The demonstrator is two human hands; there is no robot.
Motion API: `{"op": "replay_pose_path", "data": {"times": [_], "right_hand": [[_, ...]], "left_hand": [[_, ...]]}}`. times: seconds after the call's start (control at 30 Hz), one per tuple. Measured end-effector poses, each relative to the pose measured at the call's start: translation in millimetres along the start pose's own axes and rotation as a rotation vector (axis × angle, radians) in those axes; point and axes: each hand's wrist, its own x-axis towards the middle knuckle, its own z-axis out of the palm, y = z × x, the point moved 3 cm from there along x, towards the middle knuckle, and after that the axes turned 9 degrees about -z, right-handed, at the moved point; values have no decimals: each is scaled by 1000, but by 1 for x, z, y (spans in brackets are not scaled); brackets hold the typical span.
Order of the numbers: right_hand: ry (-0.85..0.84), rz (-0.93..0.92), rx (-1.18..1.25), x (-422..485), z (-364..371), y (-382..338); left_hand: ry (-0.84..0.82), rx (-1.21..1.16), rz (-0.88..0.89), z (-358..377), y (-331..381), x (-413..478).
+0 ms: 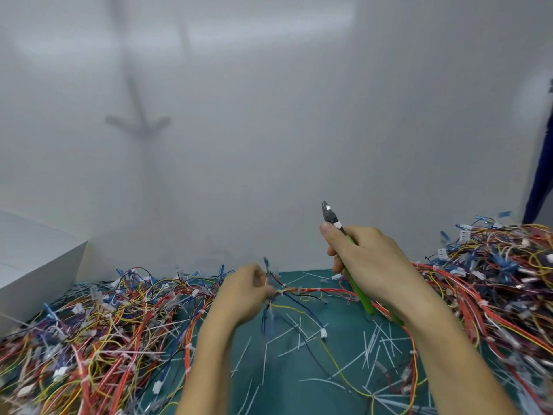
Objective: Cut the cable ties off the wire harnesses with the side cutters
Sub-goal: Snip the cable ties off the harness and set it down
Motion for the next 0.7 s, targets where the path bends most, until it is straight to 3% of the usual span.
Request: {"op": "replay_pose_path", "data": {"times": [0.23, 0.4, 0.63, 0.7], "right_hand": [[-113, -23, -149, -2, 11, 3], [-31, -149, 45, 1, 26, -5], [81, -227, 189, 0, 20, -11], [127, -199, 183, 2, 16, -8]], "left_hand": [[-85, -577, 278, -49, 47, -38], [-220, -725, 476, -65, 71, -68], [-138, -818, 437, -71, 80, -77], [-35, -835, 391, -76, 80, -74]]}}
